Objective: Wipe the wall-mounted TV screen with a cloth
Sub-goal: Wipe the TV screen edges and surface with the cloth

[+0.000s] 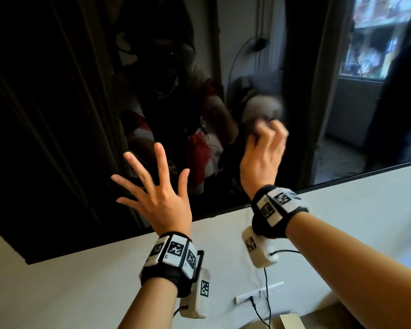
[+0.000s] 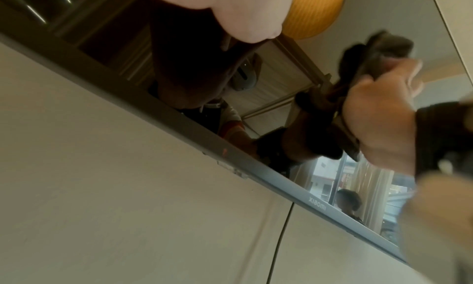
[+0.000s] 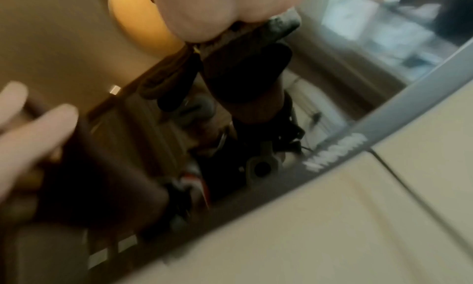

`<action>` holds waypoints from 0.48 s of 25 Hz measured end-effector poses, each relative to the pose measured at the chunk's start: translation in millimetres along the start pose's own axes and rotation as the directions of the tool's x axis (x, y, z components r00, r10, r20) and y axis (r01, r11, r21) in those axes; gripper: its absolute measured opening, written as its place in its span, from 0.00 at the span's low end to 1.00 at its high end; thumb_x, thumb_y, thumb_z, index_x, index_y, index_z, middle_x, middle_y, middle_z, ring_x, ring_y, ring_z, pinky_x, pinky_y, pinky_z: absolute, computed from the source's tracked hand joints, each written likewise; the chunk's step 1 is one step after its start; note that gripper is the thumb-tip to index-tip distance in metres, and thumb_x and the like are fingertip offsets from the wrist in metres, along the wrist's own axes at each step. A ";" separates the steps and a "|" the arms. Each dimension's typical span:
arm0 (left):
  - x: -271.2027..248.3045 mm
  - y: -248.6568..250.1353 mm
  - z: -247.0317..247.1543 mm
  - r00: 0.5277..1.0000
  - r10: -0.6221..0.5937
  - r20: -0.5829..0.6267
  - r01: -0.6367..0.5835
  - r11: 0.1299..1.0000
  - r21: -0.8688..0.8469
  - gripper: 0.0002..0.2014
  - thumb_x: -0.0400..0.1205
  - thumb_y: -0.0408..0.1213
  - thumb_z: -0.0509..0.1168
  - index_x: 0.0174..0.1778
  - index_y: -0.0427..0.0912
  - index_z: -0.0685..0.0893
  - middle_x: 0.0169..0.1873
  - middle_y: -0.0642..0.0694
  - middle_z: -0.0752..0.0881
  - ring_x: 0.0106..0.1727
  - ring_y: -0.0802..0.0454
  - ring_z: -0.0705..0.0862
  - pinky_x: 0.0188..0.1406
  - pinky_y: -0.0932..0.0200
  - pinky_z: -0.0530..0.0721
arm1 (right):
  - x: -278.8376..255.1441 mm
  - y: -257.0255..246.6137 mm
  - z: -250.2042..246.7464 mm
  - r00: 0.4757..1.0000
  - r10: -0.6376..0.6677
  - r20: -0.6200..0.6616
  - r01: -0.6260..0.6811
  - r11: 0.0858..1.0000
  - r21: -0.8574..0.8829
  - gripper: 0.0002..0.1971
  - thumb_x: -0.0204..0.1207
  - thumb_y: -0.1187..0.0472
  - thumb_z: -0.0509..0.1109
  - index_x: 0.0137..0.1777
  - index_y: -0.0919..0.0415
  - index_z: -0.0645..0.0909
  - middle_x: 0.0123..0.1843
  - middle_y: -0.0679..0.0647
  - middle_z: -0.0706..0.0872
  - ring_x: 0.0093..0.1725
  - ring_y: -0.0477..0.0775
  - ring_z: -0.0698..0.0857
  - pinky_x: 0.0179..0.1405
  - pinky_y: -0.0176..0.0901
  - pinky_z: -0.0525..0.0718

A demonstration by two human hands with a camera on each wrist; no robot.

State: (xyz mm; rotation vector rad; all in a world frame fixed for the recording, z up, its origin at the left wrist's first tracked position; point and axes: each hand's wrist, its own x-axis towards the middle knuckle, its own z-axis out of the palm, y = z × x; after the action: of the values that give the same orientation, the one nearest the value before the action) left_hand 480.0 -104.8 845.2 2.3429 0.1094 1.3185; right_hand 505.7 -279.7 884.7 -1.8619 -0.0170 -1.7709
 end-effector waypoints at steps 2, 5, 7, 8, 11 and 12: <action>-0.2 -2.2 0.8 1.000 0.001 -0.002 -0.001 1.000 0.007 0.35 0.85 0.60 0.59 0.86 0.55 0.56 0.85 0.32 0.51 0.81 0.18 0.48 0.62 0.09 0.62 | -4.1 11.8 -5.8 0.971 -0.191 0.144 0.195 0.981 -0.011 0.16 0.76 0.68 0.63 0.62 0.56 0.68 0.62 0.59 0.68 0.57 0.61 0.72 0.54 0.50 0.70; 0.6 -1.3 2.0 1.000 0.005 0.000 -0.005 1.000 0.017 0.35 0.85 0.60 0.59 0.87 0.55 0.55 0.85 0.32 0.50 0.81 0.17 0.47 0.62 0.08 0.61 | 26.9 27.5 -13.3 0.991 0.124 -0.051 -0.126 0.991 -0.038 0.14 0.78 0.66 0.62 0.61 0.56 0.67 0.62 0.64 0.73 0.57 0.58 0.71 0.55 0.48 0.69; 0.5 -0.3 1.4 1.000 0.013 -0.004 -0.013 1.000 -0.005 0.35 0.86 0.59 0.60 0.87 0.55 0.56 0.85 0.32 0.49 0.81 0.17 0.46 0.63 0.08 0.58 | 21.4 26.8 -13.9 0.986 0.151 -0.063 -0.153 0.988 -0.025 0.14 0.78 0.66 0.62 0.62 0.58 0.67 0.62 0.65 0.73 0.58 0.58 0.71 0.57 0.48 0.69; 0.1 0.6 0.7 1.000 0.007 -0.005 -0.008 1.000 -0.030 0.35 0.86 0.58 0.60 0.87 0.55 0.55 0.85 0.32 0.48 0.81 0.17 0.44 0.64 0.08 0.56 | 12.7 26.4 -14.3 0.999 0.045 -0.005 -0.046 0.998 -0.037 0.15 0.78 0.66 0.62 0.63 0.58 0.67 0.63 0.63 0.71 0.58 0.59 0.71 0.57 0.48 0.69; -4.1 14.0 0.1 1.000 0.014 -0.004 -0.014 0.997 -0.081 0.33 0.86 0.56 0.60 0.86 0.57 0.55 0.86 0.36 0.47 0.81 0.18 0.44 0.67 0.09 0.52 | 18.5 45.6 -21.8 0.998 -0.016 0.057 0.020 0.997 -0.069 0.13 0.78 0.63 0.61 0.62 0.55 0.67 0.62 0.61 0.72 0.56 0.60 0.73 0.52 0.50 0.69; -6.5 24.0 1.5 0.998 0.059 -0.009 -0.060 0.996 -0.067 0.33 0.86 0.56 0.60 0.86 0.57 0.56 0.86 0.37 0.49 0.82 0.20 0.45 0.67 0.08 0.51 | 29.1 51.7 -23.3 0.994 0.109 -0.014 -0.110 0.991 -0.074 0.13 0.79 0.62 0.60 0.62 0.55 0.66 0.62 0.63 0.73 0.55 0.60 0.73 0.52 0.51 0.69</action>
State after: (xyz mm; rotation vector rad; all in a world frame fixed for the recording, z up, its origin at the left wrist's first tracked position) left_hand 474.2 -128.7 849.4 2.3009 -0.0026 1.3377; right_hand 507.7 -343.2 890.9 -1.8689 0.1551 -1.7274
